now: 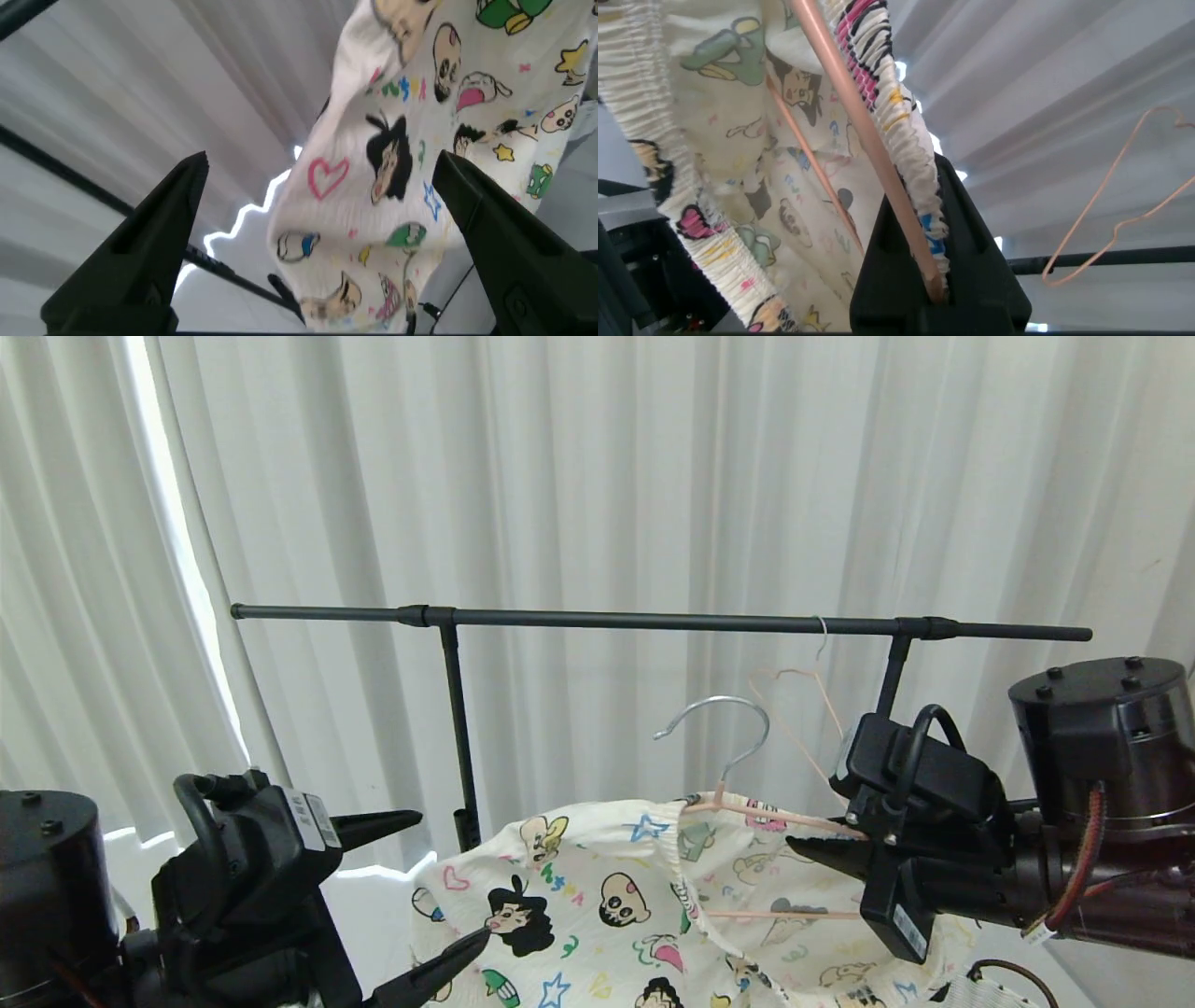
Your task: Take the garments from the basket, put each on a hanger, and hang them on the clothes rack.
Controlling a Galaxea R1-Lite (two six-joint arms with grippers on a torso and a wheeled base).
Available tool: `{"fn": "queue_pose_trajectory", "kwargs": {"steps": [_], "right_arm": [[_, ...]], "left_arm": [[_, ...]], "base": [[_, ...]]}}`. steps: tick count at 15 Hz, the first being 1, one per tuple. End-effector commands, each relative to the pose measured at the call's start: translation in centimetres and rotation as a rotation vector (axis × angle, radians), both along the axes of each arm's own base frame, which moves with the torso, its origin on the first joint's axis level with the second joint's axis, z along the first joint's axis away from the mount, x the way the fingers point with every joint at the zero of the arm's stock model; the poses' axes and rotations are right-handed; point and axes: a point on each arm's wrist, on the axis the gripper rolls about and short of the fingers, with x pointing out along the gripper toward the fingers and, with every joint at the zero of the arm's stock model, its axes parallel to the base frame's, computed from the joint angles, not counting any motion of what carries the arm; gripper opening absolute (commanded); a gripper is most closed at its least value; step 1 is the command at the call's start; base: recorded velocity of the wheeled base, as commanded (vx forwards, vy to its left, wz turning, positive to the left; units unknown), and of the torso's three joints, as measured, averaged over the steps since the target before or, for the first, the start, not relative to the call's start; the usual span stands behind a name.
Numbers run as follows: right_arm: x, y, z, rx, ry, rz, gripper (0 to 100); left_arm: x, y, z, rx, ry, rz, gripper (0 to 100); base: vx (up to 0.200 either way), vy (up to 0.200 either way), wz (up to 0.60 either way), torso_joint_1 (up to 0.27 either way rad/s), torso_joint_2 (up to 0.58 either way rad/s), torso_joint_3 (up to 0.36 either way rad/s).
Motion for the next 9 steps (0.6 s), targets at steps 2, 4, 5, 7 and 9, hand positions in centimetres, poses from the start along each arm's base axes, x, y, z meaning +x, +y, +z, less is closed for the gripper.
{"fn": "queue_pose_trajectory", "kwargs": {"steps": [2,4,5,7,9], "right_arm": [[-0.1,-0.3,0.3,0.009,-0.009,-0.006,0],[-0.3,-0.5,0.7,0.025,-0.022,-0.002,0],[-0.5,-0.6,1.1,0.037,-0.03,0.004,0],[-0.9,-0.8,1.5,0.051,-0.041,0.016,0],[-1.4,-0.7,1.8,0.062,-0.05,0.036,0]], "left_arm": [[-1.2,1.7,-1.6,0.015,0.041,0.071,100],[-1.4,2.4,-3.7,0.052,0.137,0.115,100],[-0.8,2.4,-4.1,0.064,0.168,0.133,100],[0.8,2.4,-4.5,0.073,0.213,0.167,100],[1.7,2.3,-4.8,0.081,0.243,0.176,100]], "base": [[0.0,0.0,0.0,0.0,0.0,0.0],[0.0,0.0,0.0,0.0,0.0,0.0],[0.0,0.0,0.0,0.0,0.0,0.0],[0.0,0.0,0.0,0.0,0.0,0.0],[0.0,0.0,0.0,0.0,0.0,0.0]]}}
